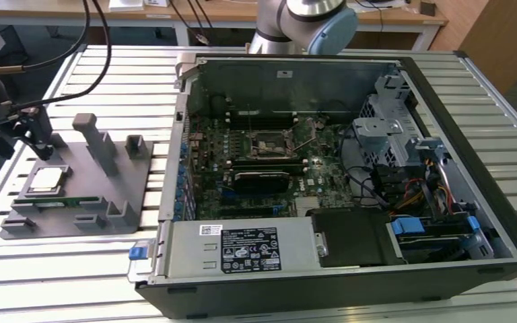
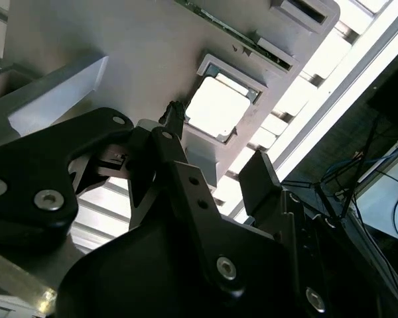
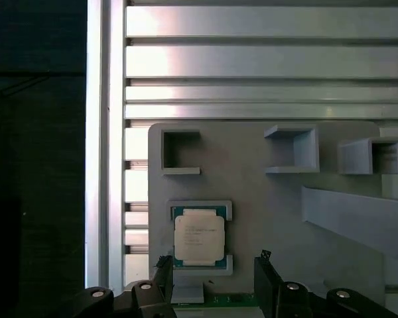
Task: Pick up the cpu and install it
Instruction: 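Pick up the cpu and move it towards the insertion slot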
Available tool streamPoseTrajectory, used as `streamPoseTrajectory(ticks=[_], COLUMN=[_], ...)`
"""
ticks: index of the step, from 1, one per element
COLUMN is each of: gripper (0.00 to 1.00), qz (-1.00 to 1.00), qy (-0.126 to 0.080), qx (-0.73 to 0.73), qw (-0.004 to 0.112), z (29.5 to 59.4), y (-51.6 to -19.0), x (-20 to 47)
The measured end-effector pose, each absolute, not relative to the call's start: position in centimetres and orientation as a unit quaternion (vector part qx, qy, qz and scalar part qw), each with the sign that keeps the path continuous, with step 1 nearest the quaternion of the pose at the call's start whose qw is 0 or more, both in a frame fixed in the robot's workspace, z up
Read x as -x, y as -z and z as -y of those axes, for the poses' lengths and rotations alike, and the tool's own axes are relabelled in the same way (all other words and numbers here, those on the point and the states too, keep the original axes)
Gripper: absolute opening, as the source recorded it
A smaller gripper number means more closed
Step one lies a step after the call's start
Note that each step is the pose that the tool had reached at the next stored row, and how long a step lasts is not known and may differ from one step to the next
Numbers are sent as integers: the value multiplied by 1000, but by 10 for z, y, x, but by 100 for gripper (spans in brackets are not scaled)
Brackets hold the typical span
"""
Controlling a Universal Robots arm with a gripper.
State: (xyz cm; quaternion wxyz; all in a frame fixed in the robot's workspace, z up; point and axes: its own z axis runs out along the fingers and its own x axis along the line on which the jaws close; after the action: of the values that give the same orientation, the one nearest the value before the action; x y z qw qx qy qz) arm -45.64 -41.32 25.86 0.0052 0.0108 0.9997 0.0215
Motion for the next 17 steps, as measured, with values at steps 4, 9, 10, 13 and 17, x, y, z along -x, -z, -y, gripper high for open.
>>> streamPoseTrajectory(ticks=[4,9,10,13,17], gripper=[60,60,60,60,60], qz=[-1000,-1000,-1000,-1000,-1000], qy=[-21,-21,-21,-21,-21], qx=[-11,-11,-11,-11,-11], qw=[5,4,4,3,2], z=[414,414,414,414,414], y=[-253,-245,-244,-240,-234], x=[456,456,456,456,456])
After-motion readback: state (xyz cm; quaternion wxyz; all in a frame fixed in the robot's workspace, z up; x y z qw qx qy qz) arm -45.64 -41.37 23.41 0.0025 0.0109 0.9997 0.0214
